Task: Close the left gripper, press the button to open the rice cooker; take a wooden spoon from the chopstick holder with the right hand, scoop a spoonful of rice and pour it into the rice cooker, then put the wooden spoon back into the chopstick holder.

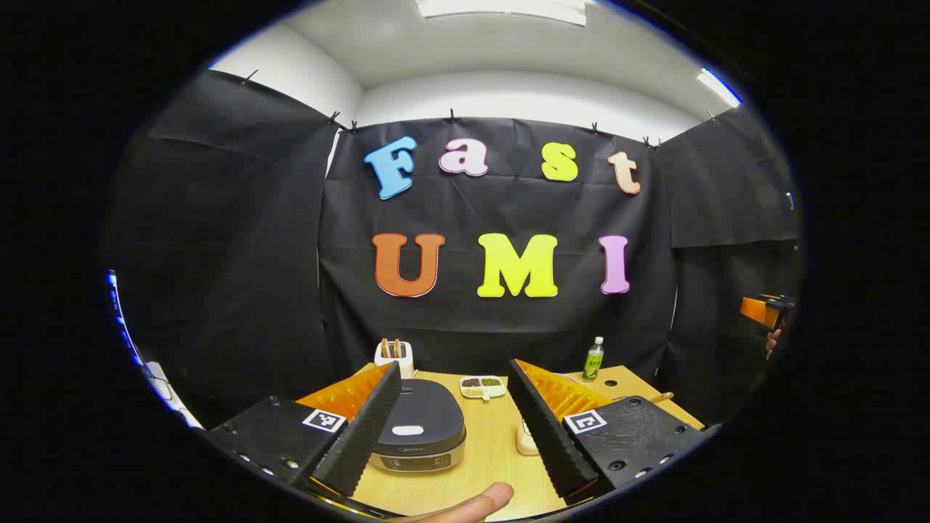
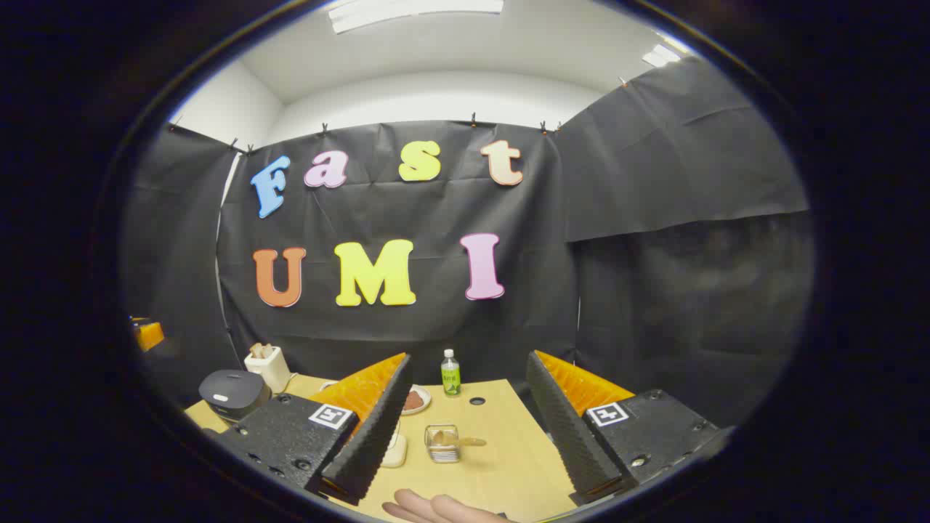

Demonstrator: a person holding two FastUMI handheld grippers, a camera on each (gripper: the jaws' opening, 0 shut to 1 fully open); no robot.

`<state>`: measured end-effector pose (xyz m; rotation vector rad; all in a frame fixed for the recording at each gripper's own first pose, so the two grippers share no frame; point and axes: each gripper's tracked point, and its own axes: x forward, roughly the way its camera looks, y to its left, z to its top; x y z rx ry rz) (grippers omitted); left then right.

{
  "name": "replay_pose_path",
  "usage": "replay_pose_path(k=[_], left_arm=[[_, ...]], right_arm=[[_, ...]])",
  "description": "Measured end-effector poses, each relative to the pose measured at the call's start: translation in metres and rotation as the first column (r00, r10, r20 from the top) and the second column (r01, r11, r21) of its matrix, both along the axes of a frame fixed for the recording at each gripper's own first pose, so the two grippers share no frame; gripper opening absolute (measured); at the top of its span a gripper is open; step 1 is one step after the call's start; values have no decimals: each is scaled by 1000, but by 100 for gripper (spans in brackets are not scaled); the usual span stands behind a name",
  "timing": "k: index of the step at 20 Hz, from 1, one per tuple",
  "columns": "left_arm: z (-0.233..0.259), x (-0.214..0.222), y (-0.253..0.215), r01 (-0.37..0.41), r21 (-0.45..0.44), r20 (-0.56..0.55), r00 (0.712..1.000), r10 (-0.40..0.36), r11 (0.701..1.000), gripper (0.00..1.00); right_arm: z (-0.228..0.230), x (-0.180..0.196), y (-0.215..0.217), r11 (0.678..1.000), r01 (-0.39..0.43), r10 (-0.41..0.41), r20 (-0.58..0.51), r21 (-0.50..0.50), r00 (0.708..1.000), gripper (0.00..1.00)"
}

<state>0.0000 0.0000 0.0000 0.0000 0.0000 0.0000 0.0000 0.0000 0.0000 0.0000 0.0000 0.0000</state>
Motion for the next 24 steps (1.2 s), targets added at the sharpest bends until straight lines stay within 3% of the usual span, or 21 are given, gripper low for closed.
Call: replay_pose_path(k=[5,8,11,14,19,21,22,23,24], left_arm=[[3,-5,-3,10,60,44,999,-12,998,94],[6,-2,3,-21,55,73,997,17,998,94],[-6,3,2,-11,28,39,999,9,1000,94],[-8,7,-2,24,56,33,999,-26,998,94],[-14,22,16,-3,119,59,998,-4,993,95],[-28,30,16,22,105,15,1000,-24,994,90],[-34,33,17,32,100,-8,999,-32,995,67],[-40,37,21,28,101,-25,999,-26,994,53],[-47,42,24,27,106,-45,999,-22,994,55]], right_arm=[[-8,6,-11,1000,20,-20,-3,8,1000,98],[-19,12,-15,999,22,-21,-39,24,999,100],[-23,17,-24,999,42,-40,-37,33,998,98],[-23,17,-30,998,50,-49,-31,35,998,98],[-10,10,-19,998,-33,32,30,62,999,100],[-8,6,-20,998,-39,36,57,52,998,100],[-9,4,-21,998,-34,31,61,48,998,100],[-12,4,-21,999,-29,27,55,43,998,100],[-15,2,-22,999,-20,19,43,40,999,100]])
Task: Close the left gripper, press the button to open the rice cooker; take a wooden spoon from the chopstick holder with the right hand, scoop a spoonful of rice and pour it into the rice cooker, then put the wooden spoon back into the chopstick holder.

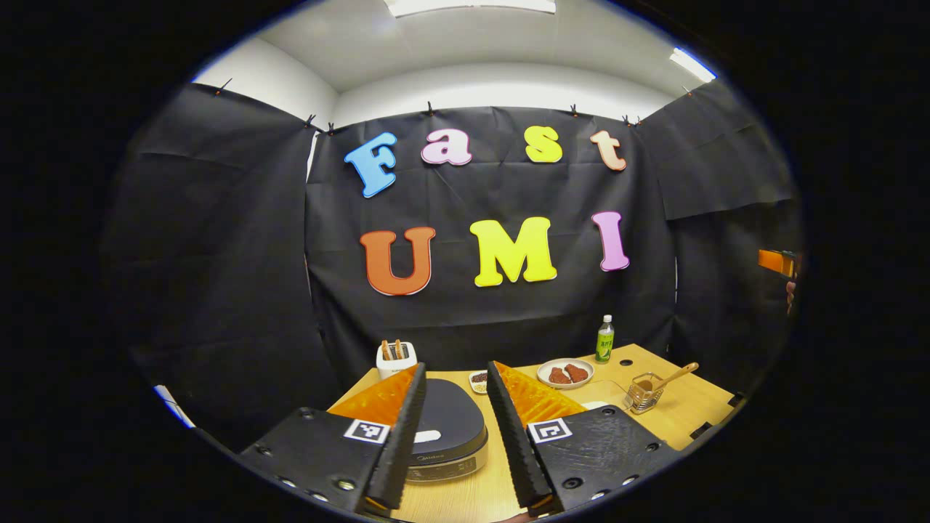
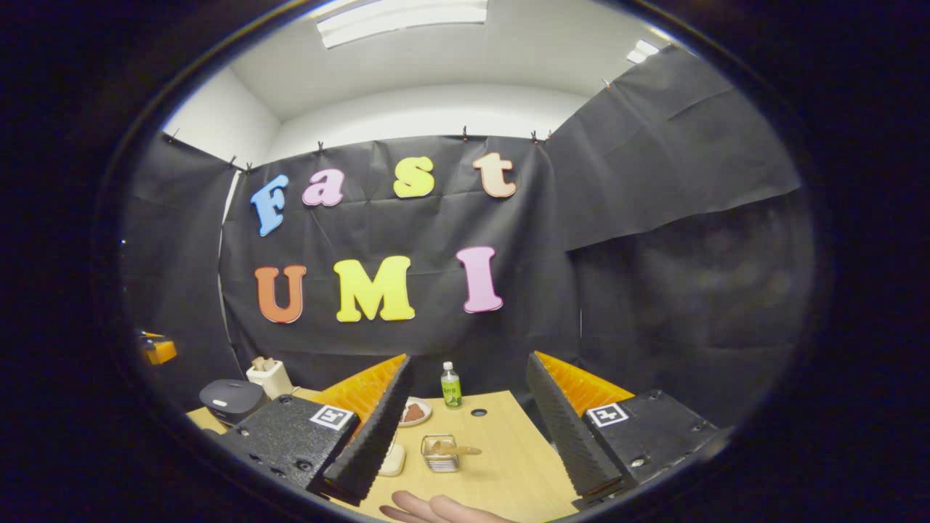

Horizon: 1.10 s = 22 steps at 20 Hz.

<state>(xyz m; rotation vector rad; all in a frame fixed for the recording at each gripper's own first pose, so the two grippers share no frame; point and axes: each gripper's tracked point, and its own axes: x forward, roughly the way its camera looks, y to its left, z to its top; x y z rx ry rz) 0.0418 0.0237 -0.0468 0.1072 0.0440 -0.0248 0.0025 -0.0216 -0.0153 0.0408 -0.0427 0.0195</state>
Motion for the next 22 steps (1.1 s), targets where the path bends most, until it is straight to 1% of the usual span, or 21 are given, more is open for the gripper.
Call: replay_pose_path(k=[1,2,3,4,5,6,7,8,9,10,11,12,13,14,15,16,17,18,19,21,22], left_arm=[[-6,3,5,-13,2,-17,1000,13,1000,43],[-8,6,8,-20,1,-23,1000,20,1000,38],[-7,8,16,-41,-4,-13,999,41,999,30],[-7,10,18,-45,-24,-15,999,45,999,20],[-12,14,17,-42,-45,-25,999,41,998,6],[-20,18,21,-54,-56,-46,998,52,997,1],[-29,23,29,-80,-47,-69,995,76,996,4],[-27,19,42,-129,-47,-82,989,125,991,5],[-37,26,47,-149,-48,-110,984,143,988,0],[-48,32,45,-145,-54,-140,981,136,988,0],[-58,37,46,-151,-52,-177,974,140,987,0],[-71,40,50,-164,-49,-219,964,149,985,9],[-81,44,52,-174,-50,-250,956,157,983,0],[-91,49,52,-180,-55,-286,945,157,982,0],[-101,53,52,-192,-65,-317,934,162,979,9],[-111,56,55,-201,-74,-350,923,163,977,0],[-121,59,53,-206,-83,-383,910,159,975,0],[-130,62,56,-219,-91,-413,896,164,971,0],[-139,66,56,-230,-104,-438,884,163,968,0],[-148,74,55,-232,-114,-460,874,156,966,0],[-153,79,59,-241,-89,-457,872,176,966,0]], right_arm=[[-1,-1,0,1000,0,0,-3,-1,1000,97],[0,-4,3,1000,-7,7,3,-3,1000,100],[-1,-4,3,1000,-6,6,6,-11,1000,100],[-2,-5,2,1000,-2,2,8,-19,1000,100],[-3,-4,4,1000,-5,5,11,-20,1000,100],[-4,-5,7,1000,-15,15,9,-18,1000,100],[-8,-5,10,1000,-27,27,-1,-9,1000,100],[-11,-7,17,999,-52,52,-12,2,999,100],[-15,-8,25,997,-79,79,-20,10,997,100],[-17,-9,31,995,-99,99,-25,14,995,100],[-21,-11,34,994,-113,113,-28,14,993,97],[-23,-12,38,992,-124,125,-31,7,992,100],[-26,-14,43,991,-135,135,-31,-4,990,100],[-27,-15,48,990,-142,141,-31,-20,989,100],[-29,-17,50,989,-144,143,-30,-35,989,100],[-30,-20,53,988,-147,146,-30,-49,989,100],[-31,-22,57,986,-155,154,-28,-56,988,97],[-31,-25,61,984,-167,166,-25,-59,986,100],[-30,-27,66,982,-182,181,-20,-60,983,100],[-34,-30,69,979,-196,195,-15,-61,981,97],[-38,-30,70,977,-205,204,-20,-66,979,97]])
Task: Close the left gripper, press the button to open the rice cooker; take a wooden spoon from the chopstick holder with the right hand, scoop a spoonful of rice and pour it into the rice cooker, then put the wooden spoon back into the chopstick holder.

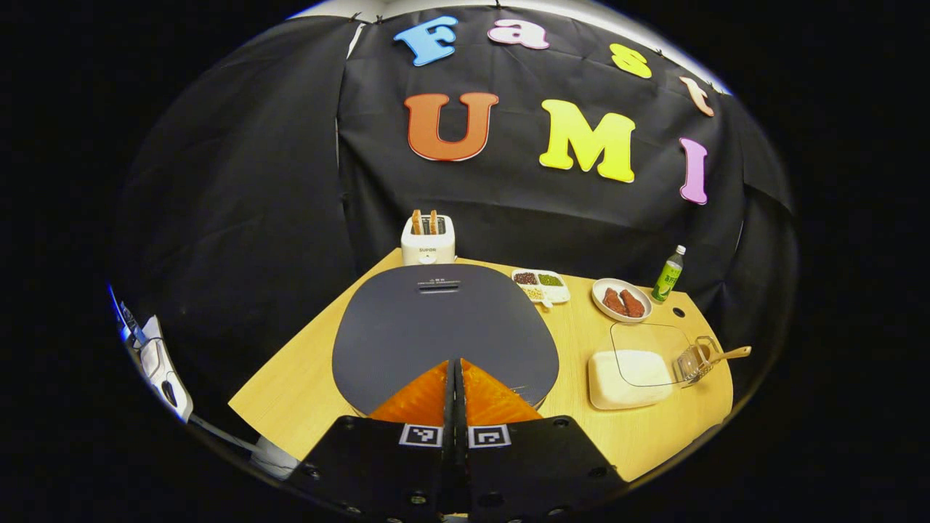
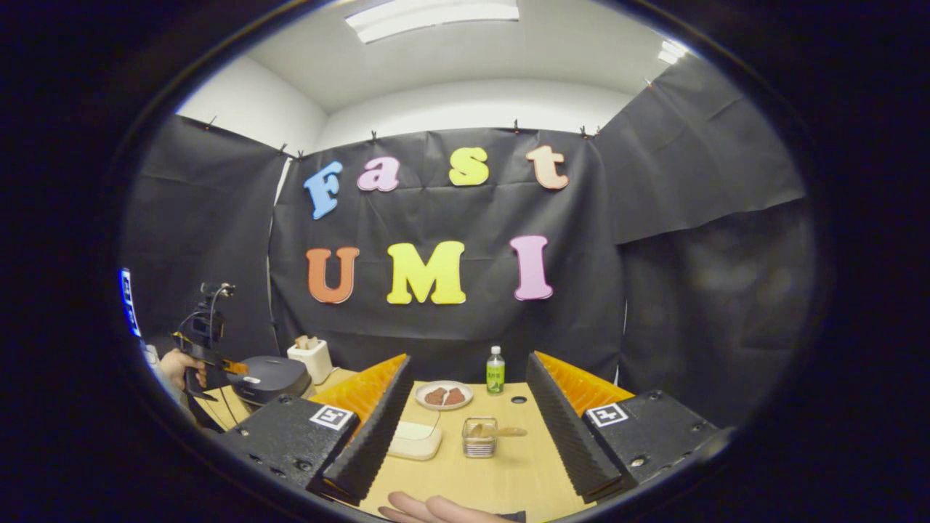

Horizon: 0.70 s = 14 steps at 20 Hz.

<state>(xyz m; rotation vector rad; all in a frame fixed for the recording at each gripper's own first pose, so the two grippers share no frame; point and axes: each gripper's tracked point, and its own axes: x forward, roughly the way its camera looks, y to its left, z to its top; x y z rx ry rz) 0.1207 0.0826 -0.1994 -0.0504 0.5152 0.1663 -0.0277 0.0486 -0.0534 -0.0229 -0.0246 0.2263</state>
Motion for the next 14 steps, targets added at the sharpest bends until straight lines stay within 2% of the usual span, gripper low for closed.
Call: replay_pose_path(k=[2,5,7,9,11,13,14], left_arm=[[-9,0,1,-12,19,-28,1000,13,1000,0],[-12,-2,-4,-11,25,-36,999,12,1000,0],[-19,-6,-5,-37,0,-51,998,37,999,0],[-23,-10,-6,-24,4,-76,997,25,1000,0],[-24,-8,-6,-10,23,-41,999,11,1000,0],[-23,-9,-4,-8,21,-23,1000,9,1000,0],[-22,-9,-5,-11,13,-17,1000,11,1000,0]], right_arm=[[-7,-1,1,1000,-11,10,-13,-16,1000,100],[-4,1,-3,1000,-3,3,-2,-5,1000,97],[-9,1,-4,1000,-1,1,-16,10,1000,100],[-12,0,1,1000,-18,18,-27,16,999,100],[-16,-1,2,1000,-20,21,-39,16,999,97],[-18,-2,5,1000,-25,26,-45,9,999,100],[-18,-4,6,1000,-26,26,-48,5,999,97]])
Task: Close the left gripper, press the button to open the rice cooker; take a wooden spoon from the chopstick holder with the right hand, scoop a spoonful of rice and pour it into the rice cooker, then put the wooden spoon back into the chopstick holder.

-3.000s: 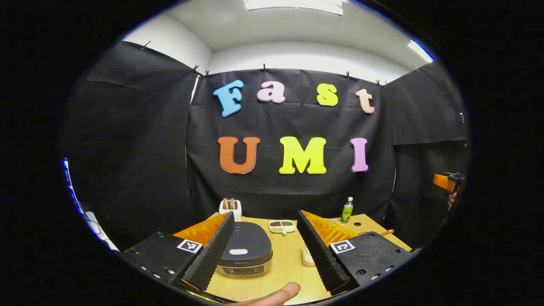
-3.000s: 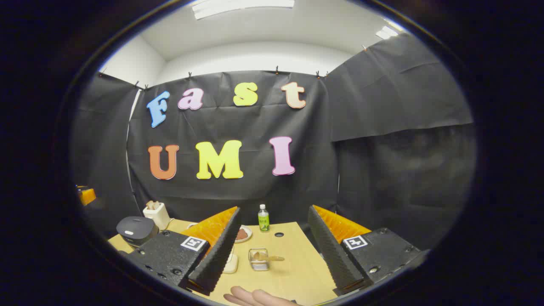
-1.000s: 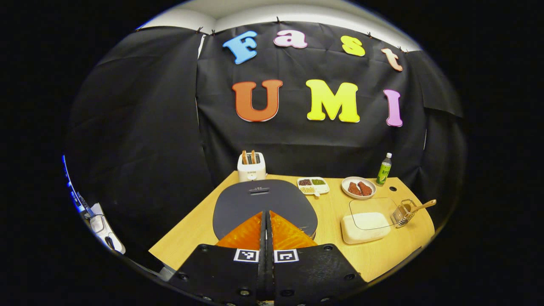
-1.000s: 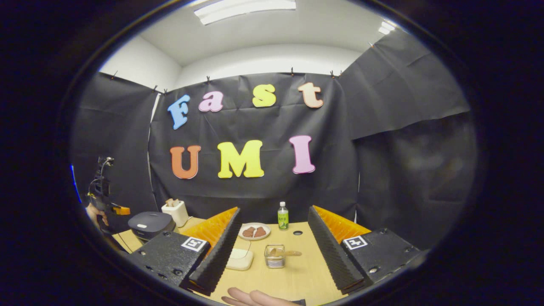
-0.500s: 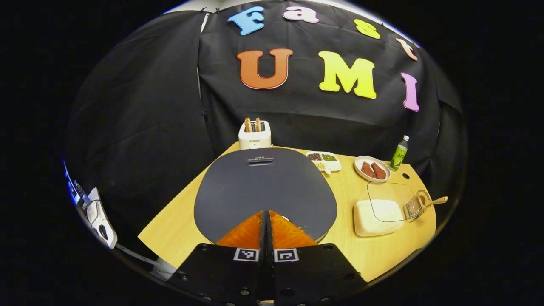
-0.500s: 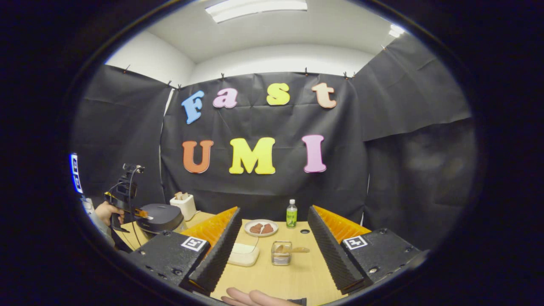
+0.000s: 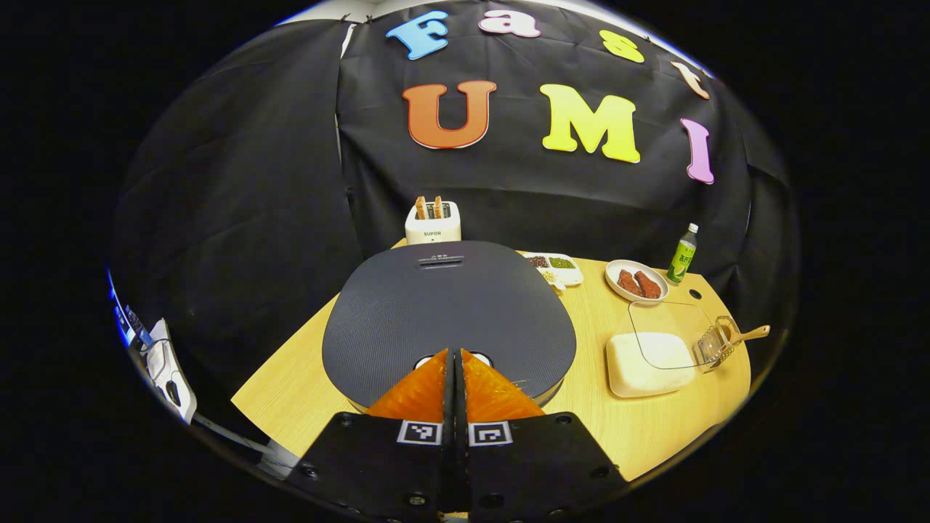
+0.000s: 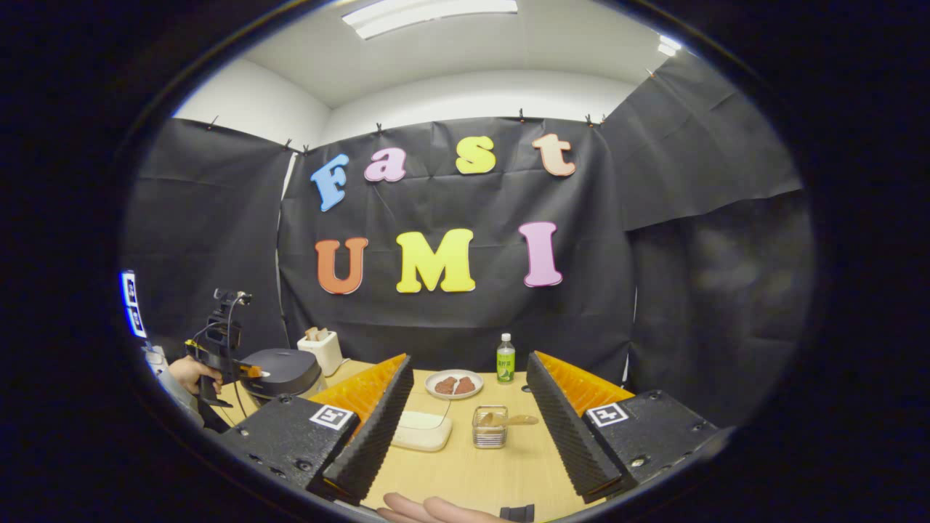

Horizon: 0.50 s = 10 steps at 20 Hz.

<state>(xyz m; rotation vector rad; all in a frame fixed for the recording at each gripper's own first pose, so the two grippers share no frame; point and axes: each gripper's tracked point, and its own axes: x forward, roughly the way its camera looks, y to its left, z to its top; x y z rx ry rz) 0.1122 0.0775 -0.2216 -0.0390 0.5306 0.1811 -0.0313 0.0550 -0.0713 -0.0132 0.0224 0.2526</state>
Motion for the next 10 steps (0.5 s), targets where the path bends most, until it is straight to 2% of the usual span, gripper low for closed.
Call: replay_pose_path(k=[2,6,8,9,10], left_arm=[[0,0,0,-9,0,3,1000,9,1000,0],[8,-7,1,-29,92,19,999,28,995,1],[21,-16,3,-69,86,35,997,66,994,24],[31,-19,2,-80,67,70,995,75,995,47],[48,-19,-1,-81,55,119,990,74,995,53]], right_arm=[[1,-2,2,1000,-3,3,-1,-13,1000,100],[-4,-6,1,999,0,1,27,-47,1000,100],[-15,-7,6,999,-7,6,-4,-47,1000,100],[-19,-8,6,999,-14,13,-19,-46,1000,100],[-21,-9,7,999,-17,16,-28,-48,999,100]])
